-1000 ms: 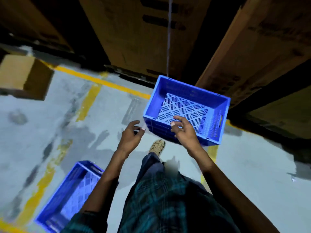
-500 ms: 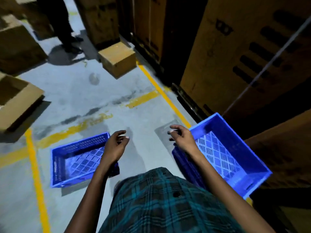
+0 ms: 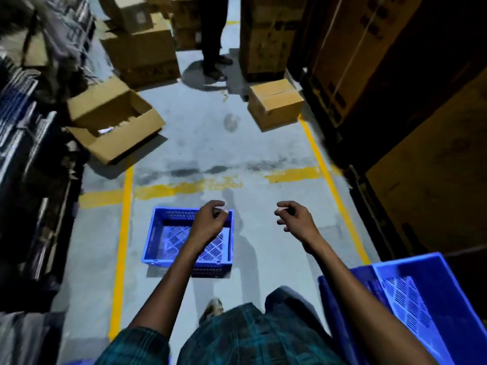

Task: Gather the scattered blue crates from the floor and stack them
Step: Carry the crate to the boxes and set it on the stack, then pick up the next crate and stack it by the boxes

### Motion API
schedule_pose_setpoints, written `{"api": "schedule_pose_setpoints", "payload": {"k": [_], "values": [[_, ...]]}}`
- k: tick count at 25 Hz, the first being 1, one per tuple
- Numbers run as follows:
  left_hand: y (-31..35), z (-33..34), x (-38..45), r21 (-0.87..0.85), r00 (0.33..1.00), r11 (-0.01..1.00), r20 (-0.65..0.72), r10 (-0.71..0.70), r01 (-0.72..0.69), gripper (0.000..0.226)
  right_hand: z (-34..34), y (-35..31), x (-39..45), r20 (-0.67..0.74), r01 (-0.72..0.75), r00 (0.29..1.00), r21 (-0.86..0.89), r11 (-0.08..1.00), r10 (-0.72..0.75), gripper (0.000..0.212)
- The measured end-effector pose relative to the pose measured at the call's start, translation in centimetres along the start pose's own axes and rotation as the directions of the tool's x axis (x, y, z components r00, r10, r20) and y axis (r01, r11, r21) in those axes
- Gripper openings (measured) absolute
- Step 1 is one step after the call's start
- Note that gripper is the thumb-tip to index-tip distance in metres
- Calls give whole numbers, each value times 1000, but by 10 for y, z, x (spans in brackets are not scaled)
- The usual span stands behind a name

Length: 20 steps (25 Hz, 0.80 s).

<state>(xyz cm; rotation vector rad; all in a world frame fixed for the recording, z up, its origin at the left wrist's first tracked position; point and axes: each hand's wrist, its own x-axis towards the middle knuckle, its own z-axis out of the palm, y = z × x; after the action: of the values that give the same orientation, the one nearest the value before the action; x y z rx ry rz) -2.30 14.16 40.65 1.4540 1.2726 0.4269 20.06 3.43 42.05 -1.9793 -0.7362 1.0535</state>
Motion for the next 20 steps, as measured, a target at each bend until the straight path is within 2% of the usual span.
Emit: {"api": "schedule_pose_setpoints", "payload": {"k": [5, 8, 10, 13, 16, 20], "values": [[-48, -28, 70, 89, 986, 983, -63, -155, 160, 28, 45, 3, 88, 117, -2, 993, -204, 979, 27, 20], [-98, -26, 122, 76, 953, 959, -156, -260, 274, 24, 80, 34, 166, 224, 3, 972, -307, 952, 70, 26], [-145, -19, 154, 29, 916, 934, -211, -342, 356, 22, 113, 66, 209, 254, -13, 961, -351, 936, 109, 27], [-218, 1, 196, -58, 853, 885, -247, -461, 462, 21, 157, 118, 256, 221, -131, 946, -403, 906, 235, 31], [-299, 23, 247, -125, 810, 854, -272, -519, 505, 20, 206, 193, 310, 214, -201, 924, -435, 878, 318, 36], [-402, 33, 312, -34, 790, 846, -340, -510, 532, 23, 269, 290, 362, 185, -318, 886, -426, 847, 425, 49]]}}
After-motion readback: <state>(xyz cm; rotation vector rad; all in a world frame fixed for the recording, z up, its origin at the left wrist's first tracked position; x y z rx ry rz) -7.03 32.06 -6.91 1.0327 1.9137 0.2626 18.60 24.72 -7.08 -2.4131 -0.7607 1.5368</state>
